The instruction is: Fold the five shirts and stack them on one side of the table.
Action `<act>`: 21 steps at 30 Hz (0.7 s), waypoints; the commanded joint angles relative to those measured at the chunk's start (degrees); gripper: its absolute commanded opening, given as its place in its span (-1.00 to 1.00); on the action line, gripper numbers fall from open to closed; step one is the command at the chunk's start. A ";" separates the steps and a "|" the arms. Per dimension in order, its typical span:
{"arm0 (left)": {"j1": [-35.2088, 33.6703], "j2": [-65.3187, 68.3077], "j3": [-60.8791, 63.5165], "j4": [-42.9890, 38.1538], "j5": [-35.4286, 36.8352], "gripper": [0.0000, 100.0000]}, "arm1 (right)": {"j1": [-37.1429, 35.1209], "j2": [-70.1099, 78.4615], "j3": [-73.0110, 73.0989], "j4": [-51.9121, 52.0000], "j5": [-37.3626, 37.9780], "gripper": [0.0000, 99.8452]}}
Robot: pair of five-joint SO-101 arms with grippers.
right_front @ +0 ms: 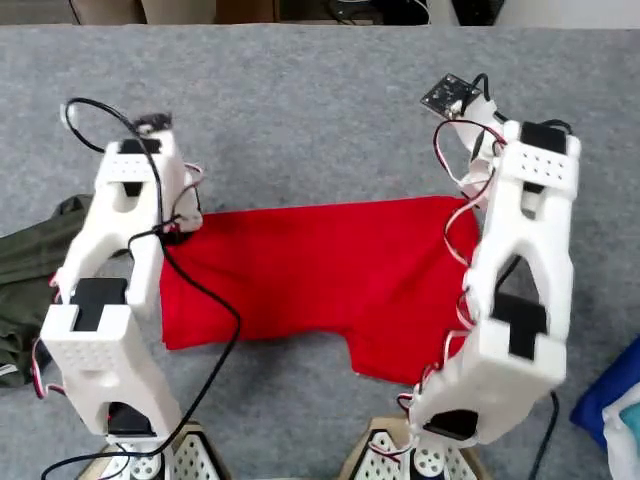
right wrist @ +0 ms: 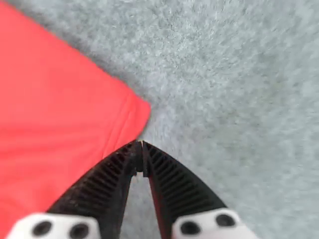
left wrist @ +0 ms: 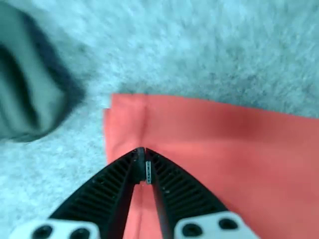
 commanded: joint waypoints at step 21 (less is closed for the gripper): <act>-2.20 -41.71 25.93 1.85 -7.21 -0.96 | -17.71 -68.97 51.21 23.56 15.65 -0.76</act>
